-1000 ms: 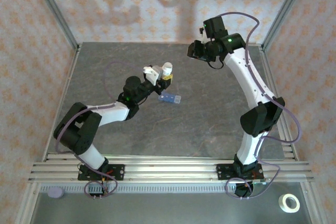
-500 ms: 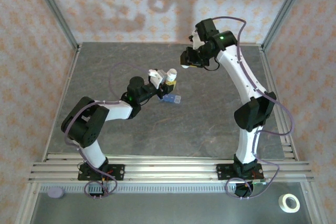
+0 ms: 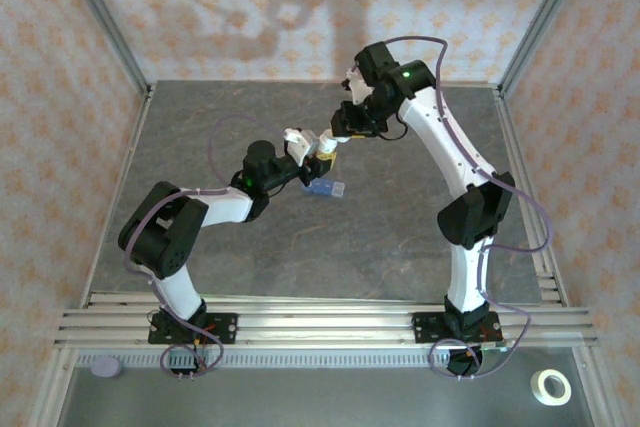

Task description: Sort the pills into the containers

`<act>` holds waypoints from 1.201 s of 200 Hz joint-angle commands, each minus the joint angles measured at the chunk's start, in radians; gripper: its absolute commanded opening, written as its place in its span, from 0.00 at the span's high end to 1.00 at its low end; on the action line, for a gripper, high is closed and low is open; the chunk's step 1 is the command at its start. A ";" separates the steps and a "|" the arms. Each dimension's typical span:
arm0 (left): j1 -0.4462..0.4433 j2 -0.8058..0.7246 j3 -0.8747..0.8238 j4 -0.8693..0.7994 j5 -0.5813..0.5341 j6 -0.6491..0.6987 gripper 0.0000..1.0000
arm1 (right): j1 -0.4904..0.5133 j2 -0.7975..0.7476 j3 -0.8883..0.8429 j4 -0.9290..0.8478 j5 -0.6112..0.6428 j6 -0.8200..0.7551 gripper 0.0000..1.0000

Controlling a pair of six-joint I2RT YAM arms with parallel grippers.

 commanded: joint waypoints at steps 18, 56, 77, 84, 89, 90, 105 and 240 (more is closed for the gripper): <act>0.010 0.008 0.022 -0.013 0.024 0.030 1.00 | 0.011 0.007 0.050 -0.025 0.001 -0.017 0.60; 0.012 0.011 0.027 -0.012 0.031 0.030 1.00 | 0.022 0.014 0.051 -0.030 -0.002 -0.015 0.60; 0.013 0.011 0.032 -0.012 0.034 0.031 1.00 | 0.031 0.026 0.050 -0.033 0.000 -0.017 0.60; 0.013 0.009 0.033 -0.011 0.036 0.030 1.00 | 0.032 0.030 0.051 -0.033 0.000 -0.016 0.60; 0.013 0.009 0.033 -0.013 0.040 0.030 1.00 | 0.034 0.034 0.051 -0.035 0.001 -0.016 0.60; 0.013 0.008 0.032 -0.013 0.040 0.031 1.00 | 0.034 0.035 0.051 -0.035 0.000 -0.016 0.60; 0.013 0.006 0.035 -0.017 0.043 0.032 1.00 | 0.036 0.044 0.052 -0.033 -0.001 -0.014 0.60; 0.016 -0.049 0.026 -0.114 0.097 0.137 1.00 | 0.043 0.141 0.125 -0.116 -0.020 -0.116 0.59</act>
